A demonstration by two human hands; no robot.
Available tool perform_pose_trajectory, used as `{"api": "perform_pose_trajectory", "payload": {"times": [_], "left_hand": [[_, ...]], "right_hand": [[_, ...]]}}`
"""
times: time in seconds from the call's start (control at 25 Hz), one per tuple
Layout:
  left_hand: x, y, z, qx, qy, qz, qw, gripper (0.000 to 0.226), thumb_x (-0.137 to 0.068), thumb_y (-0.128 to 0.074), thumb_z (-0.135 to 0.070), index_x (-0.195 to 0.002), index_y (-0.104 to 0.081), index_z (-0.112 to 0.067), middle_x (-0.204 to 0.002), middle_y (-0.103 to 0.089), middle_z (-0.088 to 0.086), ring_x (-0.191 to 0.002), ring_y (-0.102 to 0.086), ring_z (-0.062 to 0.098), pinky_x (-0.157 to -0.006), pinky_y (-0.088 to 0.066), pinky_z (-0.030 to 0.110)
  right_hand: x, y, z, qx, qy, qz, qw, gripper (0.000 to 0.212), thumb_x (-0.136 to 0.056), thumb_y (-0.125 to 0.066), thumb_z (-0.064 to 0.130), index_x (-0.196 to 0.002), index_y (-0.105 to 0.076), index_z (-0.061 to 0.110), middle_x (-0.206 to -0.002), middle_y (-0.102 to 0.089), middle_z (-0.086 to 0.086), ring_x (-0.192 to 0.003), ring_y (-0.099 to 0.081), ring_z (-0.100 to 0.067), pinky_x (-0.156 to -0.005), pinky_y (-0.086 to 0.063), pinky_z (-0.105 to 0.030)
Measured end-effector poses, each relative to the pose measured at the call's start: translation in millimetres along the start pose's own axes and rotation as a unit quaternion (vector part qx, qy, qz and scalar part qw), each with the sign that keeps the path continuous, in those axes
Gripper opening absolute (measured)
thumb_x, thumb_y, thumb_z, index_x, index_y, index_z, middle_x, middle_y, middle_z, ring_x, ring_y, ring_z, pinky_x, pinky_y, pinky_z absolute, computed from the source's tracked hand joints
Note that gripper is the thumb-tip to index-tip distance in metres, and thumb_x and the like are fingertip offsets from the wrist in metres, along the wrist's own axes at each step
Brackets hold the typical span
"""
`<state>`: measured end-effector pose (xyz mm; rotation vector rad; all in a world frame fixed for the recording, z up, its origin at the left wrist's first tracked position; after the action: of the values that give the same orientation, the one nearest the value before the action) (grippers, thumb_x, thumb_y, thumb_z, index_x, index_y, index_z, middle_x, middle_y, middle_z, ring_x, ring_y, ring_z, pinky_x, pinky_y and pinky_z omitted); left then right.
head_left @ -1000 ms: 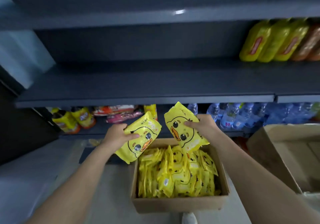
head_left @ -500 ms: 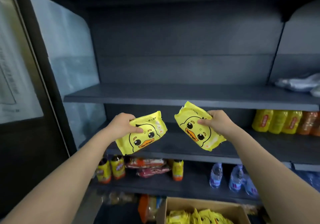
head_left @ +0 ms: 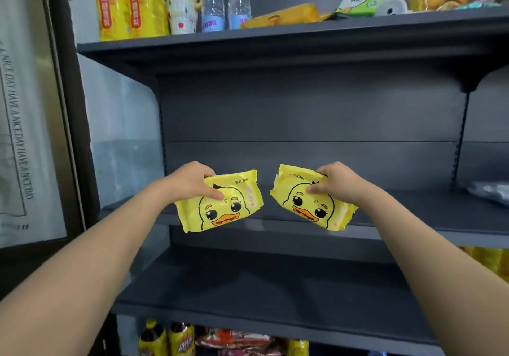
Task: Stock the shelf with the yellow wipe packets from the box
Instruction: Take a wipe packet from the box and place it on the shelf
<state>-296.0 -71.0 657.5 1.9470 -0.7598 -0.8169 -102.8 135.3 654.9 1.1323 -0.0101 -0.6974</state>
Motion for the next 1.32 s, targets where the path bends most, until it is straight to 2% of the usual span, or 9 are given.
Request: {"api": "perform_pose_trajectory", "payload": {"times": [0.08,0.24,0.4,0.52,0.64,0.8,0.96,1.16,1.32], "left_hand": [[-17.7,4.6,-0.3,-0.002,-0.009,-0.006,1.000,0.031,-0.071,-0.078,-0.035,-0.086,-0.067,-0.011,-0.087,-0.068,0.005,-0.083,-0.066,0.021,-0.077,-0.052,0.041],[-56.8,9.7,4.8,0.020,-0.025,-0.014,0.999,0.026,-0.072,-0.078,-0.033,-0.084,-0.066,-0.013,-0.087,-0.070,0.004,-0.083,-0.067,0.020,-0.077,-0.053,0.042],[-102.8,5.9,22.9,-0.002,-0.032,0.006,0.999,0.026,-0.073,-0.077,-0.032,-0.086,-0.066,-0.012,-0.089,-0.069,0.005,-0.084,-0.067,0.022,-0.075,-0.053,0.039],[-148.2,-3.7,51.3,-0.008,-0.038,0.034,0.999,0.025,-0.075,-0.075,-0.031,-0.089,-0.066,-0.013,-0.087,-0.069,0.001,-0.080,-0.067,0.017,-0.069,-0.052,0.033],[-208.3,-18.2,91.0,-0.020,-0.052,0.059,0.997,0.020,-0.075,-0.076,-0.031,-0.083,-0.063,-0.018,-0.082,-0.067,-0.003,-0.075,-0.064,0.012,-0.063,-0.047,0.027],[-294.8,-32.0,139.6,-0.026,-0.073,0.080,0.994,0.022,-0.074,-0.076,-0.031,-0.086,-0.064,-0.017,-0.082,-0.067,-0.003,-0.078,-0.064,0.015,-0.067,-0.048,0.029],[-377.9,-60.1,176.3,-0.036,-0.111,0.104,0.988,0.021,-0.073,-0.078,-0.029,-0.081,-0.062,-0.018,-0.078,-0.064,-0.004,-0.073,-0.060,0.013,-0.061,-0.043,0.026],[-427.6,-87.8,209.8,-0.051,-0.136,0.120,0.982,0.022,-0.072,-0.078,-0.029,-0.076,-0.058,-0.020,-0.075,-0.059,-0.007,-0.073,-0.056,0.013,-0.058,-0.040,0.025],[-444.0,-81.9,236.3,-0.065,-0.134,0.113,0.982,0.024,-0.072,-0.077,-0.029,-0.072,-0.055,-0.022,-0.073,-0.056,-0.008,-0.070,-0.053,0.011,-0.055,-0.037,0.024]], "right_hand": [[-18.5,4.5,1.6,0.008,0.009,-0.006,1.000,0.016,-0.084,-0.068,0.028,-0.078,-0.062,0.015,-0.076,-0.063,0.000,-0.074,-0.061,-0.019,-0.057,-0.048,-0.025],[-58.5,-0.2,2.8,0.010,0.018,-0.010,1.000,0.024,-0.084,-0.068,0.028,-0.095,-0.066,0.007,-0.089,-0.067,-0.007,-0.080,-0.064,-0.021,-0.071,-0.052,-0.034],[-100.6,-15.6,-2.4,0.020,0.004,-0.006,1.000,0.025,-0.084,-0.068,0.028,-0.095,-0.065,0.005,-0.090,-0.067,-0.009,-0.077,-0.061,-0.020,-0.067,-0.050,-0.032],[-140.0,-35.5,-5.4,0.027,-0.009,-0.013,1.000,0.025,-0.084,-0.068,0.029,-0.094,-0.064,0.006,-0.089,-0.066,-0.010,-0.077,-0.061,-0.020,-0.066,-0.049,-0.032],[-187.9,-63.4,-9.8,0.032,-0.028,-0.025,0.999,0.024,-0.084,-0.068,0.029,-0.093,-0.064,0.007,-0.085,-0.065,-0.008,-0.075,-0.061,-0.019,-0.064,-0.049,-0.031],[-259.3,-97.3,-16.9,0.024,-0.068,-0.033,0.997,0.030,-0.083,-0.069,0.029,-0.098,-0.065,0.004,-0.092,-0.068,-0.012,-0.083,-0.064,-0.025,-0.073,-0.052,-0.037],[-319.1,-128.9,-25.7,0.024,-0.092,-0.048,0.994,0.026,-0.084,-0.068,0.028,-0.097,-0.065,0.006,-0.091,-0.067,-0.009,-0.078,-0.062,-0.020,-0.068,-0.051,-0.032],[-354.0,-150.8,-30.8,0.025,-0.111,-0.046,0.992,0.024,-0.085,-0.068,0.027,-0.100,-0.066,0.008,-0.093,-0.068,-0.008,-0.082,-0.065,-0.022,-0.075,-0.054,-0.036],[-377.6,-160.9,-19.9,0.024,-0.104,-0.037,0.994,0.015,-0.084,-0.068,0.027,-0.090,-0.063,0.014,-0.082,-0.065,-0.001,-0.070,-0.061,-0.013,-0.062,-0.050,-0.027]]}}
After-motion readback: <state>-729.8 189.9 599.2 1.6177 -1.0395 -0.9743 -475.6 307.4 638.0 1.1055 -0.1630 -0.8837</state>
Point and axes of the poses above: each hand's wrist, its own x-axis away from the middle knuckle, its own y-axis out of the back of the hand, z = x × y, the point moved 7 cm from there along -x, towards the middle knuckle
